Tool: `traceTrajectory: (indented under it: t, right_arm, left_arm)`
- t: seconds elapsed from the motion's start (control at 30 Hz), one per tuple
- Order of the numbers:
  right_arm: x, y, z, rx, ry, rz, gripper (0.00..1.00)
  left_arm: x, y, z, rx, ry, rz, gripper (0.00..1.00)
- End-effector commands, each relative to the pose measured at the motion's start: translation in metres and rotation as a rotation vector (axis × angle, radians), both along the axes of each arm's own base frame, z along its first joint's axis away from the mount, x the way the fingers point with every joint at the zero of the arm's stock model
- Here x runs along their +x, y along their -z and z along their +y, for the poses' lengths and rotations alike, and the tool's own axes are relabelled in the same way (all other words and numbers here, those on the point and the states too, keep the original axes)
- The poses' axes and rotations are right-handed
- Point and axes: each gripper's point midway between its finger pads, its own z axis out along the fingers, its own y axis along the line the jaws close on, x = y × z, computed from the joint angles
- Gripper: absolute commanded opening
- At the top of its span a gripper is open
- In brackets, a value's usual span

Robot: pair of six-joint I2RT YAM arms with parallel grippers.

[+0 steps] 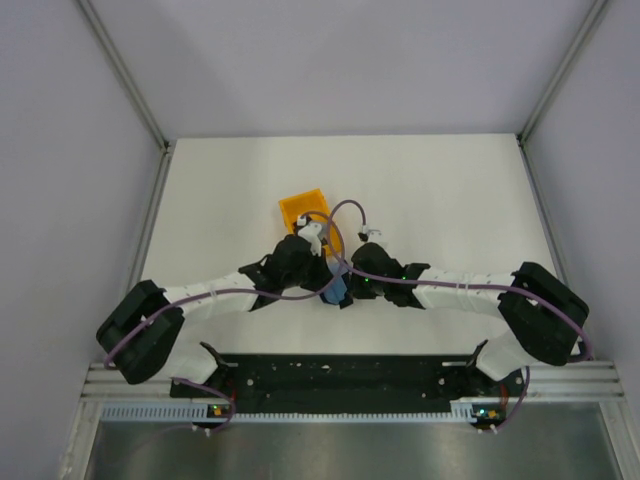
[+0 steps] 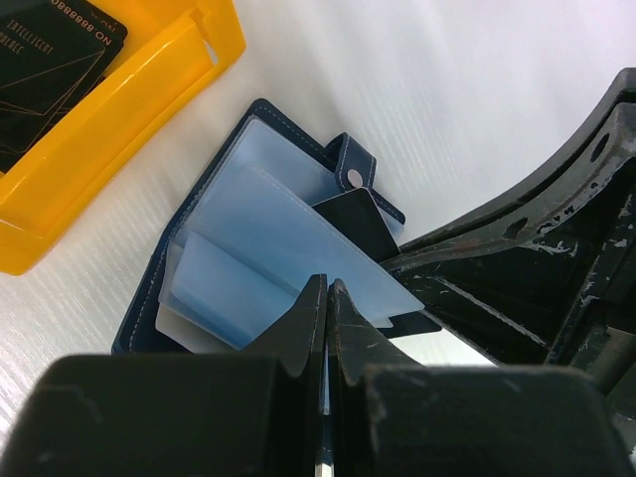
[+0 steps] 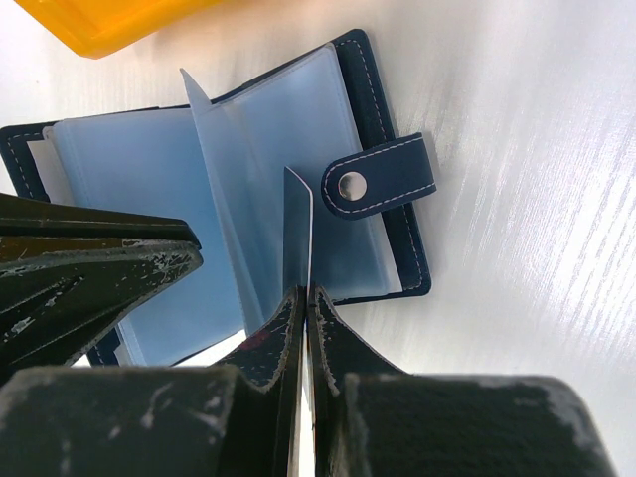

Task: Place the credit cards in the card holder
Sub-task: Turn over the card slot in the card holder.

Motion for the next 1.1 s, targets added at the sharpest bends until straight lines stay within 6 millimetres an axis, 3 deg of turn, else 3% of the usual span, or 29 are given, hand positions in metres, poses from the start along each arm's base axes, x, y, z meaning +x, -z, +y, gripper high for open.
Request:
traceTrajectory:
  t: [0.0,0.27,0.4,0.57,0.8,0.97,1.07]
  right_arm:
    - [-0.013,0.025,-0.018,-0.095,-0.001,0.043,0.0]
    - [-0.013,0.01,-0.02,-0.073,0.001,0.017,0.0]
    - [-0.014,0.006,-0.024,-0.079,0.004,0.01,0.0]
    - [-0.013,-0.003,-0.029,-0.079,0.012,-0.012,0.0]
    - [-0.013,-0.049,-0.031,0.039,-0.005,-0.133,0.0]
    - [-0.027,-0.08,-0.014,0.159,-0.129,-0.191,0.0]
    - [-0.032,-0.079,-0.003,0.17,-0.195,-0.183,0.0]
  left_arm:
    - [0.001,-0.007,0.0,-0.013,0.0,-0.034,0.0]
    - [-0.007,0.033,0.005,0.045,0.004,0.044,0.0]
    - [-0.01,0.044,0.005,0.05,0.004,0.063,0.0]
    - [-0.007,0.047,0.001,0.044,0.007,0.069,0.0]
    - [-0.006,0.049,-0.005,0.039,0.024,0.075,0.0]
    - [-0.004,0.048,-0.007,0.035,0.031,0.073,0.0]
    - [-0.004,0.047,-0.008,0.035,0.034,0.071,0.0]
